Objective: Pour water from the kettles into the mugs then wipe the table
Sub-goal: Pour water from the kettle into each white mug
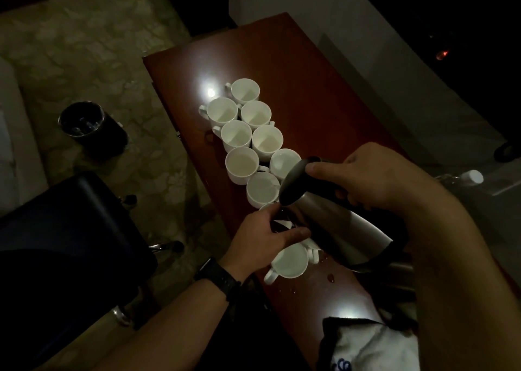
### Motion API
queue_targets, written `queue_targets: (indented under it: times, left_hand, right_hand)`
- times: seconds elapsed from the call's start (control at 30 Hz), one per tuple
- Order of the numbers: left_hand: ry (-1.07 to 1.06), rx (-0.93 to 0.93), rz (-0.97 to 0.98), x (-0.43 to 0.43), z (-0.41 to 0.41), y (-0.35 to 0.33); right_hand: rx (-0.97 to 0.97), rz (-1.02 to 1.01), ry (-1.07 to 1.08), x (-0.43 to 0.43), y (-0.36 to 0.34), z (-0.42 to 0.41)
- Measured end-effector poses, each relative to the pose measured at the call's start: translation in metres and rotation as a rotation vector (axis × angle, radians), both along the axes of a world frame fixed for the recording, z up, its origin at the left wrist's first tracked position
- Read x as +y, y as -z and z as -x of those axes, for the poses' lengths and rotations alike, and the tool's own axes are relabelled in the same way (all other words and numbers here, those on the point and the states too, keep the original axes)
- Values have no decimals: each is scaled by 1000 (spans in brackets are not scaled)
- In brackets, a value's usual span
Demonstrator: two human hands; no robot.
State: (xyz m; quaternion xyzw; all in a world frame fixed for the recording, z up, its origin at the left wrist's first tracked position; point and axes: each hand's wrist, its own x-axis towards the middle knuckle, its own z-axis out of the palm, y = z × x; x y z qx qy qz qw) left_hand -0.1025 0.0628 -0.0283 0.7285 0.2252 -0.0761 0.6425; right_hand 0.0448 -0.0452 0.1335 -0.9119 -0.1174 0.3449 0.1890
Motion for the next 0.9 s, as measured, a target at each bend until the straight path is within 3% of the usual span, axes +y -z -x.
queue_targets:
  times: [0.9]
  left_hand:
    - [5, 21, 2, 0, 0, 6]
  right_hand:
    - [5, 40, -40, 1, 1, -1]
